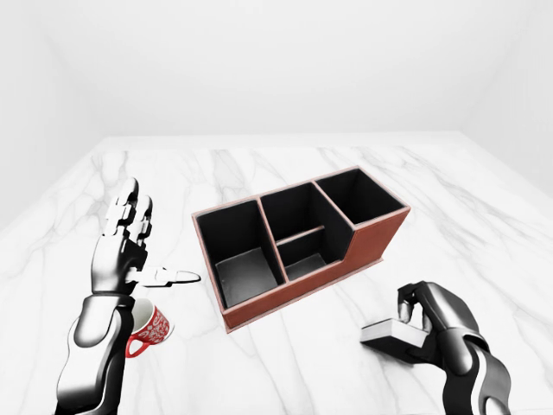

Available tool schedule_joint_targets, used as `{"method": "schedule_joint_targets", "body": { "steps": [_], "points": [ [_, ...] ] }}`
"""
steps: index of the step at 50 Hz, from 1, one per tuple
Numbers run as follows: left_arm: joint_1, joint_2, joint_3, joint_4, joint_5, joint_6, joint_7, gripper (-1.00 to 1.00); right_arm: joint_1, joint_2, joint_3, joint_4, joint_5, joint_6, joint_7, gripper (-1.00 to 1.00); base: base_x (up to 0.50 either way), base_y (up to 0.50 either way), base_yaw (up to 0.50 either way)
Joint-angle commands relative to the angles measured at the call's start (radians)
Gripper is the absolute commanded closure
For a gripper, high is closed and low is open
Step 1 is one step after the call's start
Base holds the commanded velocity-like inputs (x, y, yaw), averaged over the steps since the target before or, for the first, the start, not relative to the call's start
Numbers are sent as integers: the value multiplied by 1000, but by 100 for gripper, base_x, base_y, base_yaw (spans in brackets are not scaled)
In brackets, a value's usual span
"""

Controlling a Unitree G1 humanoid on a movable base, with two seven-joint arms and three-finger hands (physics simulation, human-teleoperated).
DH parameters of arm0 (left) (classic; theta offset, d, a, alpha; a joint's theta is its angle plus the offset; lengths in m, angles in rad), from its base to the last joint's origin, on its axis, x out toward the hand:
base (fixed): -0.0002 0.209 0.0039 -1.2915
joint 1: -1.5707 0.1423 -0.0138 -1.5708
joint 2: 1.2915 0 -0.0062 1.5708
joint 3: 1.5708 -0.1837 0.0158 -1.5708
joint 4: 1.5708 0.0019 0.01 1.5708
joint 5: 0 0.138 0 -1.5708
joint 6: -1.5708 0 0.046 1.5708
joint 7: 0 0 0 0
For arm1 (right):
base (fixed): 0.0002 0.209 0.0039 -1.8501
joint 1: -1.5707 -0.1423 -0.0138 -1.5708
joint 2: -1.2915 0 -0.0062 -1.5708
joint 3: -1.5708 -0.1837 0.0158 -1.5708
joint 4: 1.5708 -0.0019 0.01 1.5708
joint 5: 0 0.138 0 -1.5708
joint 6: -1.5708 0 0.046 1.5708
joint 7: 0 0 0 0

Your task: Pick up the book and place it in the back compartment of the caddy.

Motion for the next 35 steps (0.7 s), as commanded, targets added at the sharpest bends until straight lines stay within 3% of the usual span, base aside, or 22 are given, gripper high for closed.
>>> {"method": "schedule_joint_targets", "body": {
  "steps": [1,24,35],
  "points": [
    [-1,0,0,0,0,0,0,-100,-14,11,-11,-85,17,0,19,100,0,0,0],
    [-6,3,8,3,-8,0,0,-100,-51,49,-17,-392,-10,3,202,100,0,0,0],
    [-9,5,13,-7,-11,0,1,-100,-113,33,22,-524,-35,44,271,100,0,0,0]
  ]
}}
